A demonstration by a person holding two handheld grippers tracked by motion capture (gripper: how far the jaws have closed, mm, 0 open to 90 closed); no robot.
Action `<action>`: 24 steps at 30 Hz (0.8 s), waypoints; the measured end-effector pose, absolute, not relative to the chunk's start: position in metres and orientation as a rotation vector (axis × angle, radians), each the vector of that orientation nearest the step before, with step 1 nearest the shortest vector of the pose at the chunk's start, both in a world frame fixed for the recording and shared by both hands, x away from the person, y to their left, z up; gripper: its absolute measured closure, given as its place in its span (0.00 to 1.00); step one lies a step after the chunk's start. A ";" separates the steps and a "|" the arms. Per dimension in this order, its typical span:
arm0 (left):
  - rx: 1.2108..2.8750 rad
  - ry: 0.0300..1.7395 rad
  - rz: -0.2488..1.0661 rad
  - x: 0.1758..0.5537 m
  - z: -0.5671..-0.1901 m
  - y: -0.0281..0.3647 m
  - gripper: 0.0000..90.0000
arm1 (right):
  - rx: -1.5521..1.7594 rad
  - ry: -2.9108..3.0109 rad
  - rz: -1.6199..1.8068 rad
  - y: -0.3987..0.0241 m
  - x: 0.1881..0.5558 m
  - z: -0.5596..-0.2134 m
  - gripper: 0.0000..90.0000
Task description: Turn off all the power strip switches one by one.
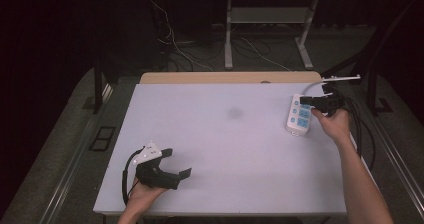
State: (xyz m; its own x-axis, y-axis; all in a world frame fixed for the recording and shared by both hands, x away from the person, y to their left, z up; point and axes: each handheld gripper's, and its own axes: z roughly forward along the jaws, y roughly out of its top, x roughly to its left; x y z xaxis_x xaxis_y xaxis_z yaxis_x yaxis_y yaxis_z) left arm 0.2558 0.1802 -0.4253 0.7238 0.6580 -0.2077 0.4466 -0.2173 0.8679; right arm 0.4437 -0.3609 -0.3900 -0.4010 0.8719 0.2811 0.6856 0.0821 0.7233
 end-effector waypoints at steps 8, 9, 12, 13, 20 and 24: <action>1.856 0.854 0.244 0.256 -0.425 0.180 0.00 | 1.602 2.090 1.287 -0.353 0.413 -0.382 0.65; 1.855 0.857 0.245 0.256 -0.425 0.180 0.00 | 1.596 2.091 1.298 -0.353 0.409 -0.381 0.62; 1.856 0.859 0.248 0.256 -0.424 0.181 0.00 | 1.579 2.087 1.363 -0.350 0.398 -0.377 0.54; 1.854 0.861 0.250 0.256 -0.424 0.181 0.00 | 1.571 2.087 1.393 -0.349 0.393 -0.376 0.50; 1.848 0.856 0.249 0.255 -0.423 0.181 0.00 | 1.482 2.069 1.500 -0.340 0.362 -0.372 0.18; 1.853 0.848 0.252 0.255 -0.423 0.180 0.00 | 1.463 2.075 1.522 -0.335 0.351 -0.374 0.13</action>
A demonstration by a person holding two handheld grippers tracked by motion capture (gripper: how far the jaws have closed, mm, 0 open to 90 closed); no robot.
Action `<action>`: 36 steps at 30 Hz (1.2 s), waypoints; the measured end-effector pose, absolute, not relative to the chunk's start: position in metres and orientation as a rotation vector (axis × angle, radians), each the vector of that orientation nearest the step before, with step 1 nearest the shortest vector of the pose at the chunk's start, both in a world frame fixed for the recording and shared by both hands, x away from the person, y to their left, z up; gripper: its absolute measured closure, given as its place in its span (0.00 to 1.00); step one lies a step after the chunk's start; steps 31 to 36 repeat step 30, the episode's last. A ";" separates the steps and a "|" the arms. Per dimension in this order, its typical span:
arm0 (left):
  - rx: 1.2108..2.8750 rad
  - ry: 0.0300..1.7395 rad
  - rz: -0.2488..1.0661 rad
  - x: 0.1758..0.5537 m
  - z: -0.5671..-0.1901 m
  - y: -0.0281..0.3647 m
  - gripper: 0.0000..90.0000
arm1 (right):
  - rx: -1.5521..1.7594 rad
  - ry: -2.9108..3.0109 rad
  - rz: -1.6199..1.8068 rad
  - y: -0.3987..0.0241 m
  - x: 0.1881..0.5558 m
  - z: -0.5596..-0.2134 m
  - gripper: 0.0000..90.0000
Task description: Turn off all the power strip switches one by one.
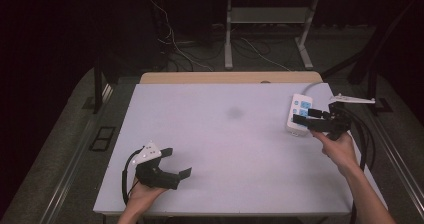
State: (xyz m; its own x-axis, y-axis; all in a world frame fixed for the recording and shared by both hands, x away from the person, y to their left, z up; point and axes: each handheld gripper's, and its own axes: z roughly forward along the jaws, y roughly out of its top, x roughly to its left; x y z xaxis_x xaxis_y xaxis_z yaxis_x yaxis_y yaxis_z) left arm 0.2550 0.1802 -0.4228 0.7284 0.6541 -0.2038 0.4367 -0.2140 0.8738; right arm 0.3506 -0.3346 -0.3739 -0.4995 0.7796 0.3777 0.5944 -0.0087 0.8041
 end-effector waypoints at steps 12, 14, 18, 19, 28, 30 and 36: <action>1.853 0.845 0.254 0.254 -0.422 0.179 0.00 | 1.376 2.124 1.502 -0.318 0.296 -0.390 0.00; 1.852 0.846 0.254 0.254 -0.422 0.179 0.00 | 1.367 2.127 1.502 -0.317 0.293 -0.391 0.00; 1.852 0.846 0.255 0.254 -0.423 0.179 0.00 | 1.350 2.148 1.513 -0.312 0.278 -0.399 0.00; 1.852 0.846 0.255 0.254 -0.423 0.179 0.00 | 1.350 2.148 1.513 -0.312 0.278 -0.399 0.00; 1.854 0.850 0.253 0.254 -0.423 0.180 0.00 | 1.299 2.207 1.497 -0.306 0.254 -0.420 0.01; 1.857 0.849 0.251 0.255 -0.423 0.180 0.00 | 1.299 2.217 1.487 -0.306 0.251 -0.423 0.01; 1.857 0.849 0.251 0.255 -0.423 0.180 0.00 | 1.299 2.217 1.487 -0.306 0.251 -0.423 0.01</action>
